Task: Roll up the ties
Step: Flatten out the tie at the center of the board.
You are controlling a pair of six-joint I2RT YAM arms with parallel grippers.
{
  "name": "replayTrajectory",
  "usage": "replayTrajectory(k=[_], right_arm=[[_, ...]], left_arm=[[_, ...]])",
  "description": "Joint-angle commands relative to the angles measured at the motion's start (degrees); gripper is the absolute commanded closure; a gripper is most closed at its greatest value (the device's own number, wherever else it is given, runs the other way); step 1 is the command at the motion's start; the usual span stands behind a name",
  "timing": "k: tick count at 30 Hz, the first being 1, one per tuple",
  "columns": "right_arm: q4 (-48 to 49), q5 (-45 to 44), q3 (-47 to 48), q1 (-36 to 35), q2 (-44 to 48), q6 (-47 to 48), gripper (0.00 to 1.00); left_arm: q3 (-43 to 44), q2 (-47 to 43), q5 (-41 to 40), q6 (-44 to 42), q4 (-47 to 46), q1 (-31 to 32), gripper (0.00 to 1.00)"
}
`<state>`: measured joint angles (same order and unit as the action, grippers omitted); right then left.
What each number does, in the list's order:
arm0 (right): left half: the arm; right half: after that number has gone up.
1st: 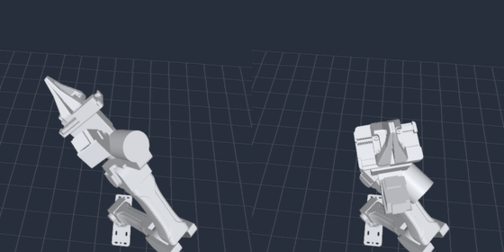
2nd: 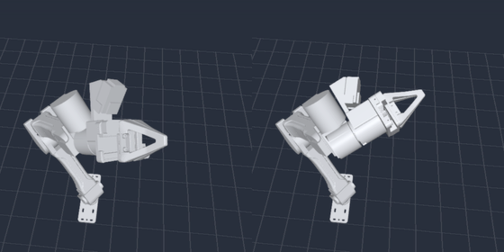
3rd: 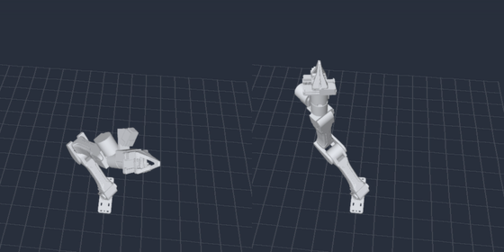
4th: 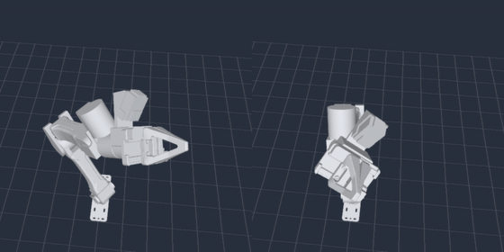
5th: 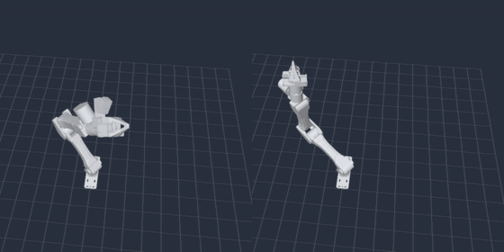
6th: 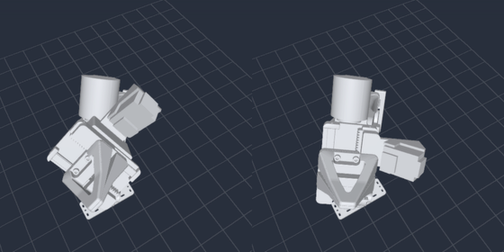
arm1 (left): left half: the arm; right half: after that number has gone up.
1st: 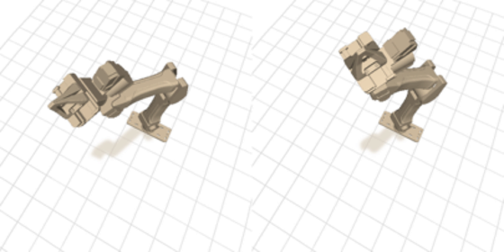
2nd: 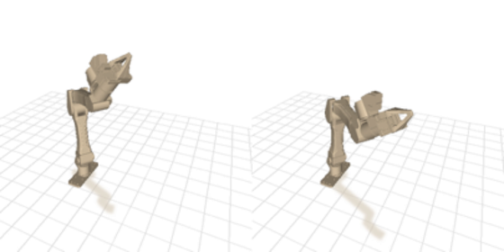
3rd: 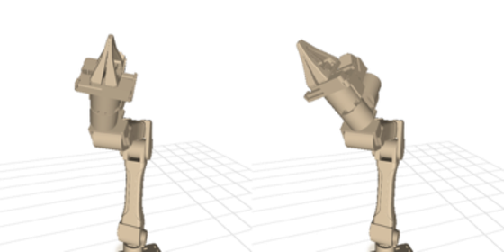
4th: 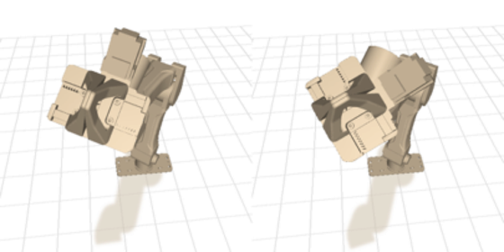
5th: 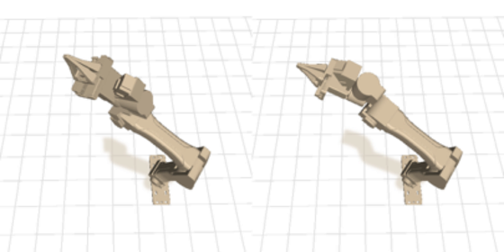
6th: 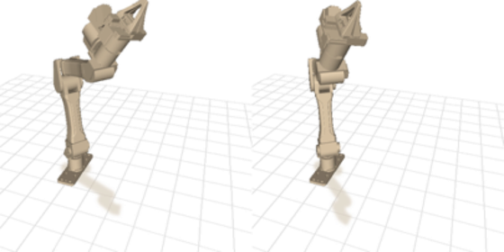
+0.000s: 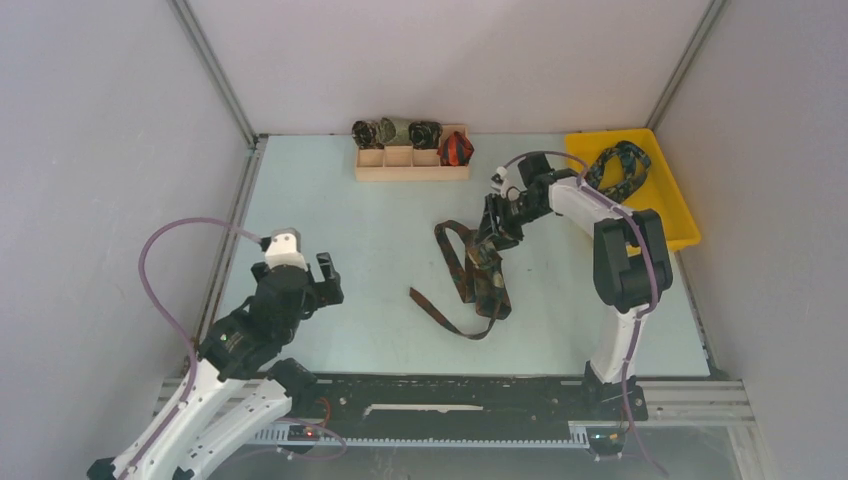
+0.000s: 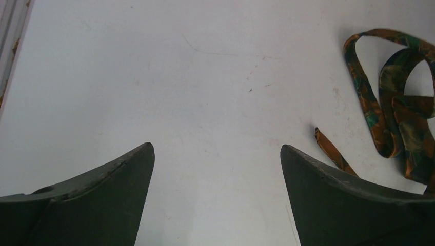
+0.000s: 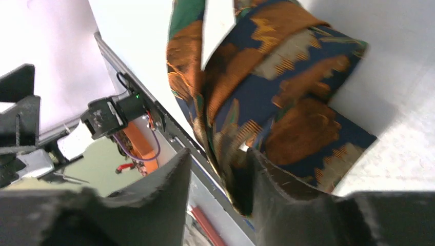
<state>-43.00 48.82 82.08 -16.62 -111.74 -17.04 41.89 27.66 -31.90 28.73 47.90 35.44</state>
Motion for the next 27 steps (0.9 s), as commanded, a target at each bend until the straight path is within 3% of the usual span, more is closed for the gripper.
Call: replayTrajectory(k=[1,4,8,14,18,22,27], right_arm=[[3.72,-2.03,-2.37,1.72,6.80,-2.51,0.46],[6.51,-7.14,-6.75,0.54,10.52,-4.62,0.29],[6.84,-19.24,-10.90,-1.08,16.20,-6.29,0.25],[10.25,-36.85,-20.51,-3.53,32.52,-12.76,0.25],[11.74,-46.95,-28.47,-9.37,41.40,-16.95,0.27],[16.38,-48.66,-35.82,-16.18,47.03,-20.81,0.31],[19.92,-48.82,-39.52,-23.48,47.27,-23.42,0.36]], left_arm=[[2.33,5.47,4.40,-3.18,-4.31,-0.37,0.00],[2.88,10.66,5.88,-3.60,-10.65,-0.38,0.00],[3.22,19.45,7.67,-3.41,-19.68,-0.37,0.00],[6.46,36.12,11.87,-4.66,-32.01,-0.85,0.06],[15.19,48.83,15.67,-5.67,-33.12,-1.41,0.06],[23.56,58.81,21.23,-6.59,-33.55,-1.92,0.07],[32.55,70.93,24.09,-11.71,-33.61,-2.15,0.08]])
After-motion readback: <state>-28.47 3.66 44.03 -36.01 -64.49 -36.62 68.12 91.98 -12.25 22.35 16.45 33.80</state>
